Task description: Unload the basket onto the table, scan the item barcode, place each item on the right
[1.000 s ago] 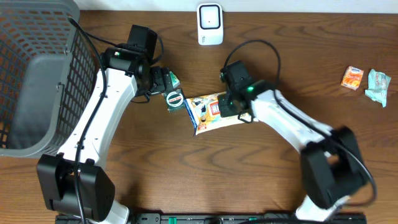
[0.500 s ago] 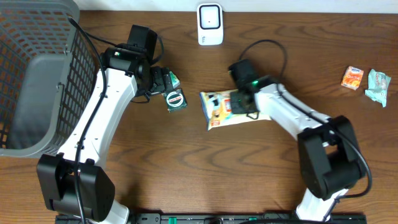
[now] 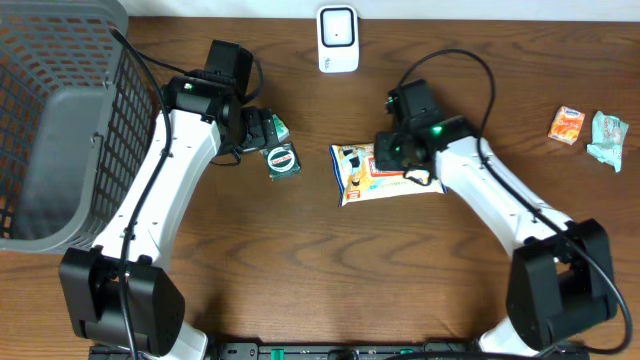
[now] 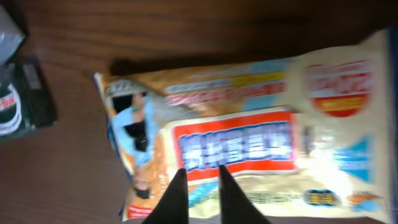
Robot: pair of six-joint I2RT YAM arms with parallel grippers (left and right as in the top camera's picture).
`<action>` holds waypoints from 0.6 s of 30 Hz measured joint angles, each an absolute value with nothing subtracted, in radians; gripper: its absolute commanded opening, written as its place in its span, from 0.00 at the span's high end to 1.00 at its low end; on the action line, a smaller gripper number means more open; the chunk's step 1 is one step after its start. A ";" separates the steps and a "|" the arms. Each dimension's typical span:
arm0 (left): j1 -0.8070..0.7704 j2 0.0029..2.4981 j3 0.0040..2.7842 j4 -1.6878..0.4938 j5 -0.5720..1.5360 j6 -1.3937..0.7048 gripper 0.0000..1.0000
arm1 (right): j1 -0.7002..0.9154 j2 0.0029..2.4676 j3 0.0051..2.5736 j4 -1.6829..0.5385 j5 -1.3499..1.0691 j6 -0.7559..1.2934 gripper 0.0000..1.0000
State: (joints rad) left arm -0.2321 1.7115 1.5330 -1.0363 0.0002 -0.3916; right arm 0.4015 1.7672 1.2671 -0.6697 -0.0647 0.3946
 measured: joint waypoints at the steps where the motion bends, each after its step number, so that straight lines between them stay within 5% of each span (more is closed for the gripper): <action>1: -0.232 1.711 1.533 -1.036 0.000 -0.392 0.02 | 0.413 1.776 1.267 -0.666 -0.064 0.396 0.89; 10: -0.232 1.711 1.533 -1.036 0.000 -0.392 0.02 | 0.472 1.914 1.267 -0.602 -0.048 0.419 0.93; 18: -0.232 1.711 1.533 -1.036 0.000 -0.392 0.02 | 0.494 1.947 1.270 -0.583 -0.046 0.443 0.83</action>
State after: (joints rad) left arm -0.2321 1.7115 1.5330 -1.0363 0.0002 -0.3916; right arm 0.4938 1.9469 1.2697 -0.5835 -0.0456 0.4431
